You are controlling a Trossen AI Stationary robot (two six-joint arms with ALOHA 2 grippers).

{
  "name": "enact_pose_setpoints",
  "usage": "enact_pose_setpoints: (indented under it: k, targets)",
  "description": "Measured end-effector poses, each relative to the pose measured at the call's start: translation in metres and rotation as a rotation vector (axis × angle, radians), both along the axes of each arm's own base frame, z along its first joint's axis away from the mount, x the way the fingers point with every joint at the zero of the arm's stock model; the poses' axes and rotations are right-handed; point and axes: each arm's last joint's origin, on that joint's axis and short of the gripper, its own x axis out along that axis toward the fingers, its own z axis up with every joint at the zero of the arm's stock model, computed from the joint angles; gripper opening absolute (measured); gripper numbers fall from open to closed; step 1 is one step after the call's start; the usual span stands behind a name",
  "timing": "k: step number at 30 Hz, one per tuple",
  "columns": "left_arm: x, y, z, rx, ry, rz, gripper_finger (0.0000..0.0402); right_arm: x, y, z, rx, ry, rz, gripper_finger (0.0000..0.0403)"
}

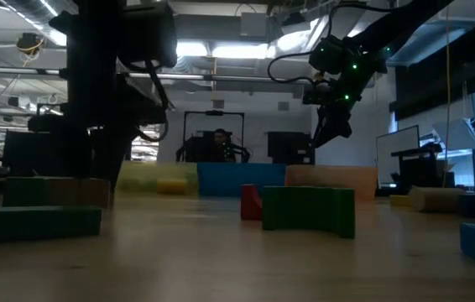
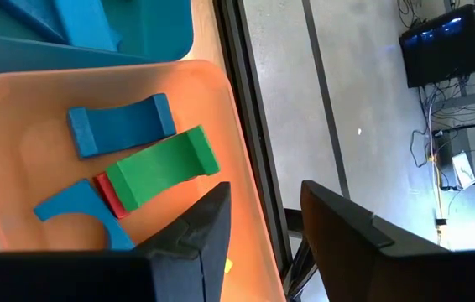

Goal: Sort blocks by size
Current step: Put the brown arch block into the orange bin

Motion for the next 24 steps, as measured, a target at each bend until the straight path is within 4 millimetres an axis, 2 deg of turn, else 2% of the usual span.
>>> enact_pose_setpoints:
  k: [6, 15, 20, 24]
  targets:
    - [-0.003, 0.005, -0.006, -0.026, 0.015, -0.013, 0.0168, 0.0, 0.0, 0.0, 0.0, 0.0, 0.0, 0.0147]
    - [0.004, 0.008, -0.004, -0.017, -0.049, -0.104, 0.0077, -0.003, 0.001, 0.002, -0.014, 0.017, -0.019, 0.0147]
    - [0.012, 0.012, -0.003, -0.009, -0.126, -0.136, 0.0077, -0.009, 0.005, 0.017, -0.056, -0.023, -0.058, 0.0147]
    - [0.026, 0.023, 0.002, 0.003, -0.271, -0.168, 0.0077, -0.019, 0.013, 0.036, -0.048, -0.112, -0.071, 0.0147]
